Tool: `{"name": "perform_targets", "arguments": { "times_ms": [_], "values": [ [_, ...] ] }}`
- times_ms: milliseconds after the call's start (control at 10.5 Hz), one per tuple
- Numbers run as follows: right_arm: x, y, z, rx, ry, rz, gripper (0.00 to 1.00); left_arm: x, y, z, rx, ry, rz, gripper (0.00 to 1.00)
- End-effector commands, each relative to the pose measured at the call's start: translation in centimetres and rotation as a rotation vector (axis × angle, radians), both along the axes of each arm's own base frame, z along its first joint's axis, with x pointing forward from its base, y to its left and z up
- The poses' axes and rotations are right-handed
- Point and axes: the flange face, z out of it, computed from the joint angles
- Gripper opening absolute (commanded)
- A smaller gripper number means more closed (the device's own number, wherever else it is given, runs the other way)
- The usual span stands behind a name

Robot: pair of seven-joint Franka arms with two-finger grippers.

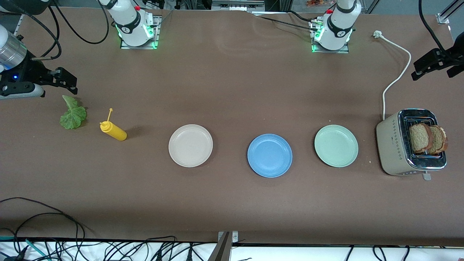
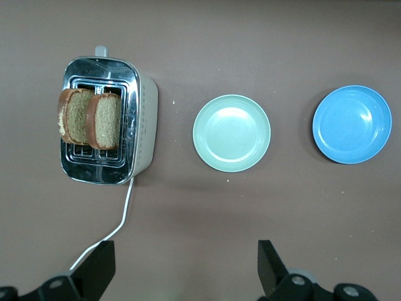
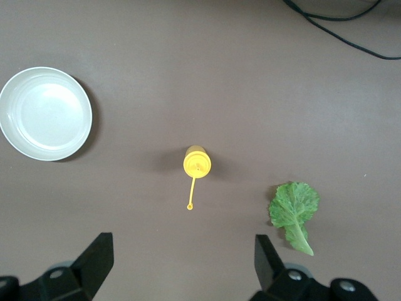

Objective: Make sandwich in blue plate with both arms

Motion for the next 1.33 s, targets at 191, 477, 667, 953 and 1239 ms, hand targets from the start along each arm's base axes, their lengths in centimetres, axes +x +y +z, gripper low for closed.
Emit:
{"name": "perform_targets", "arguments": {
  "times_ms": [191,477,667,953,1239],
  "values": [
    [-0.4,0.2,-0.3,0.023,0.008,-0.006,1.0,-2.6,-2.5,2.7,-0.12,0.089,-0.064,1.0],
    [-0.3,0.1,-0.3,0.023,0.004,-0.007,1.0,-2.8,-8.1,2.2,0.134,0.089,-0.18,1.0],
    [-0.3,0.1,-0.3,0.023,0.002,-0.007,1.0,-2.3,-7.7,1.7,0.148,0.092,-0.165,1.0],
    [-0.3,0.1,-0.3,0.023,0.002,-0.004,1.0,-0.5,-4.7,-0.1,0.132,0.11,-0.125,1.0],
    [-0.3,0.1,-0.3,0.023,0.002,-0.002,1.0,2.3,-0.2,-4.2,0.078,0.169,-0.052,1.0]
  ]
}}
